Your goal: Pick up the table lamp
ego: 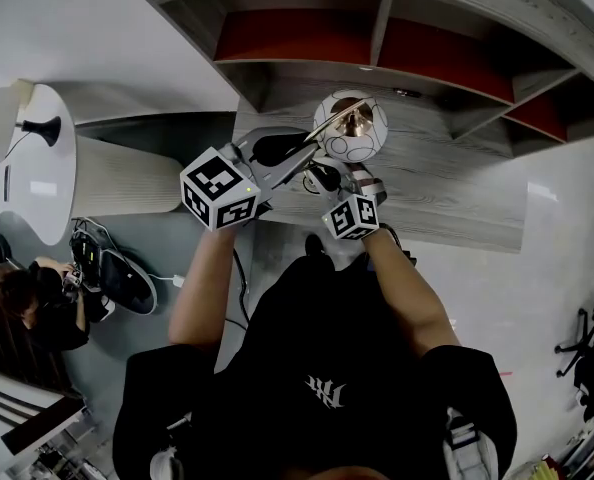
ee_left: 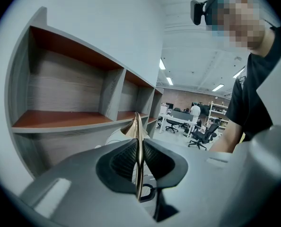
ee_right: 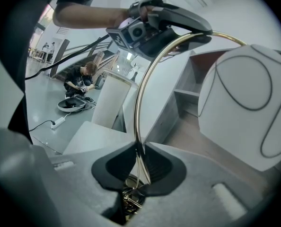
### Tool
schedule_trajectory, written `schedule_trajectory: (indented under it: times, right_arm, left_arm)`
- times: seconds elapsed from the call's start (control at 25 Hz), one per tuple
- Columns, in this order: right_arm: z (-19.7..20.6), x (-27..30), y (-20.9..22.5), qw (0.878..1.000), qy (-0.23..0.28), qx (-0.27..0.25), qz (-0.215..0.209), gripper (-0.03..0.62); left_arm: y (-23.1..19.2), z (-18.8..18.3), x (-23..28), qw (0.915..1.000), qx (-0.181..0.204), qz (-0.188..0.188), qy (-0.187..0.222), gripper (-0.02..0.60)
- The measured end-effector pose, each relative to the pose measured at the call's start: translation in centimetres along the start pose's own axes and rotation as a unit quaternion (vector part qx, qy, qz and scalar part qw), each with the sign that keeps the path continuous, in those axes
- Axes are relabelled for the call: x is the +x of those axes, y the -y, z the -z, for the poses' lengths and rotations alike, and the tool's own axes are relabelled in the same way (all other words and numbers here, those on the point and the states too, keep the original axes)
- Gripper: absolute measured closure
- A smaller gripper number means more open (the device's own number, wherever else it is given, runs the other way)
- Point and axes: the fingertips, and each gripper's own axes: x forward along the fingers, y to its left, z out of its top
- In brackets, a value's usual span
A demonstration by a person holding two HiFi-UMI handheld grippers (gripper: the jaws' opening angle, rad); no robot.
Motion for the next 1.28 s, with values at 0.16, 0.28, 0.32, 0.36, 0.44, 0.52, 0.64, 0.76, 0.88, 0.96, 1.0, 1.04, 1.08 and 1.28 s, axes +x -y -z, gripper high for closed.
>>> schedule_trajectory:
  times: [0.16, 0.28, 0.32, 0.36, 0.44, 0.52, 0.64, 0.76, 0.88, 0.96, 1.0, 1.04, 1.08, 1.28]
  right_arm:
    - [0.0, 0.0, 0.0, 1.0, -0.002, -0.002, 0.002, 0.54]
    - [0.0, -0.1, 0.1, 1.0, -0.001, -0.003, 0.004, 0.542]
    - [0.0, -0.1, 0.1, 1.0, -0.001, -0.004, 0.004, 0.542]
    - [-0.1, -0.1, 0.1, 1.0, -0.001, -0.006, 0.004, 0.542]
    - [-0.1, -0.1, 0.1, 1.0, -0.002, -0.01, 0.005, 0.543]
    - [-0.1, -0.1, 0.2, 1.0, -0.004, -0.012, 0.008, 0.543]
    - [-0.3, 0.0, 0.2, 1.0, -0.006, -0.012, 0.011, 0.544]
    - [-0.6, 0.1, 0.2, 1.0, -0.006, -0.012, 0.007, 0.545]
    - [-0.8, -0.1, 0.2, 1.0, -0.005, -0.011, 0.003, 0.546]
    - [-0.9, -0.2, 0.0, 1.0, -0.003, -0.01, 0.001, 0.546]
    - [-1.0, -0.1, -0.1, 1.0, -0.003, -0.011, -0.001, 0.546]
    - [-1.1, -0.1, -0.2, 1.0, -0.001, -0.012, -0.003, 0.547]
    - [-1.3, -0.1, -0.2, 1.0, 0.0, -0.013, -0.006, 0.548]
    - [-1.7, -0.1, 0.0, 1.0, 0.002, -0.016, -0.008, 0.549]
  left_arm:
    - [0.0, 0.0, 0.0, 0.9998, 0.018, -0.009, -0.002, 0.542]
    - [0.1, -0.1, 0.0, 0.9997, 0.021, -0.01, 0.003, 0.545]
    - [0.1, -0.1, 0.0, 0.9997, 0.022, -0.01, 0.004, 0.545]
    - [0.1, -0.2, 0.0, 0.9997, 0.021, -0.009, 0.006, 0.545]
    - [0.2, -0.2, -0.1, 0.9998, 0.017, -0.007, 0.011, 0.545]
    - [0.2, -0.3, -0.1, 0.9998, 0.014, -0.004, 0.014, 0.545]
    - [0.3, -0.4, -0.2, 0.9998, 0.014, 0.003, 0.015, 0.545]
    - [0.6, -0.6, -0.2, 0.9997, 0.016, 0.006, 0.016, 0.545]
    - [0.8, -0.8, 0.1, 0.9997, 0.017, 0.006, 0.019, 0.545]
    - [0.9, -0.9, 0.1, 0.9997, 0.015, 0.006, 0.02, 0.545]
    - [0.8, -0.9, 0.1, 0.9997, 0.013, 0.005, 0.021, 0.545]
    - [0.7, -0.9, -0.1, 0.9997, 0.012, 0.004, 0.022, 0.545]
    - [0.7, -1.0, -0.2, 0.9997, 0.012, 0.002, 0.023, 0.545]
    - [0.5, -1.4, -0.4, 0.9994, 0.008, 0.0, 0.032, 0.545]
